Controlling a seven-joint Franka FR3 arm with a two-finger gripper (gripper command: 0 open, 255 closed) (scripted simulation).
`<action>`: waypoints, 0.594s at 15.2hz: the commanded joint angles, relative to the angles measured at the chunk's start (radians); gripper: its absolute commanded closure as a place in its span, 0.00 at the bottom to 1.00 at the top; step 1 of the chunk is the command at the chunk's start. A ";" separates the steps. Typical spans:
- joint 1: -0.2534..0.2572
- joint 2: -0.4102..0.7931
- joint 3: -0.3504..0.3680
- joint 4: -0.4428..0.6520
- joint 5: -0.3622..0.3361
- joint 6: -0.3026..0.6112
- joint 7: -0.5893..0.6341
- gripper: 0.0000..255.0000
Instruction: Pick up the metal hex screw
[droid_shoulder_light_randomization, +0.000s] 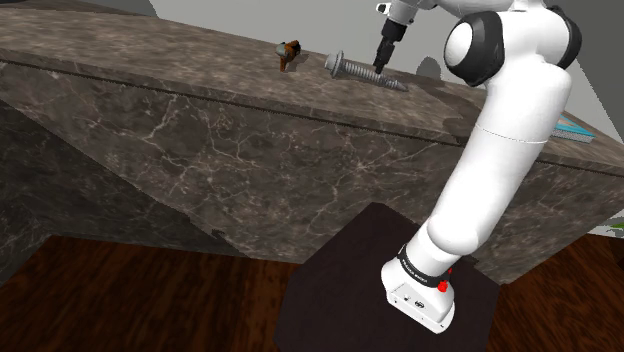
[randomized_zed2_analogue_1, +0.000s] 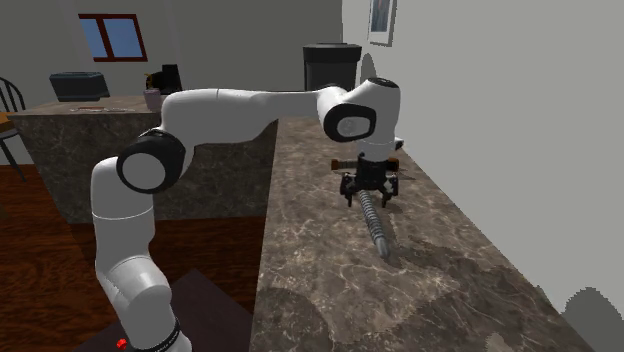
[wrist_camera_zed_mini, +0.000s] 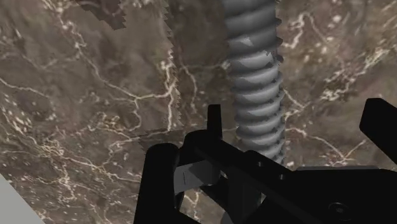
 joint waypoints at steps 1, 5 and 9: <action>-0.036 0.065 0.002 0.079 0.051 -0.027 -0.060 0.00; -0.025 0.053 0.006 0.010 0.044 0.032 -0.062 0.00; -0.017 0.046 0.007 -0.047 0.041 0.082 -0.066 0.00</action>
